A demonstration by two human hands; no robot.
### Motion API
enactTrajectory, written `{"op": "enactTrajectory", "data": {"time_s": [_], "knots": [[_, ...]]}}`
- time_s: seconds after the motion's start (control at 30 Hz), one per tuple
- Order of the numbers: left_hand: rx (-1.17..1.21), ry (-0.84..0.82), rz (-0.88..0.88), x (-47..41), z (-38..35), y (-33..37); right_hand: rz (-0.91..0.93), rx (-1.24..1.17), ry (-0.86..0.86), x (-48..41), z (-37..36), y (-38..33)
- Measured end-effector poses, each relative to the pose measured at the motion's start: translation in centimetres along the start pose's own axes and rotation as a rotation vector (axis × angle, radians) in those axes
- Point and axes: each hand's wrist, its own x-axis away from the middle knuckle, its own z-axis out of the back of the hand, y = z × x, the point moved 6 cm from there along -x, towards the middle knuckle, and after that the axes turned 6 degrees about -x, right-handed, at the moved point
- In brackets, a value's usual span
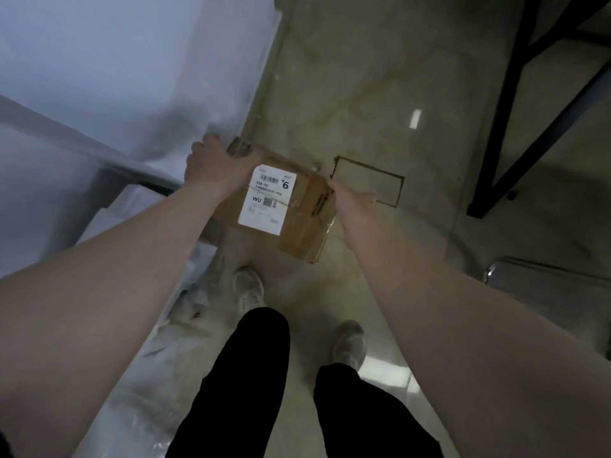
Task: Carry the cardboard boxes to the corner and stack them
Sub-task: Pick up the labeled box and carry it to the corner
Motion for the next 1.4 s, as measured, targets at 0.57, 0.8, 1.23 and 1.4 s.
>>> {"op": "enactTrajectory", "data": {"time_s": [0.57, 0.8, 1.23, 1.4], "knots": [[-0.151, 0.102, 0.072, -9.4, -7.1, -5.1, -0.098, -0.116, 0.105, -10.7, -5.9, 7.2], [-0.007, 0.187, 0.083, -0.7, 0.7, -2.7, 0.074, -0.012, 0.055, -1.7, -1.6, 0.3], [0.348, 0.424, 0.357, 32.5, 17.3, -5.4, 0.424, 0.344, -0.222, 28.0, 6.0, -8.9], [0.417, 0.547, 0.438, 45.1, 23.5, -9.8, 0.574, 0.483, -0.342, 38.9, 4.7, -9.2]]}}
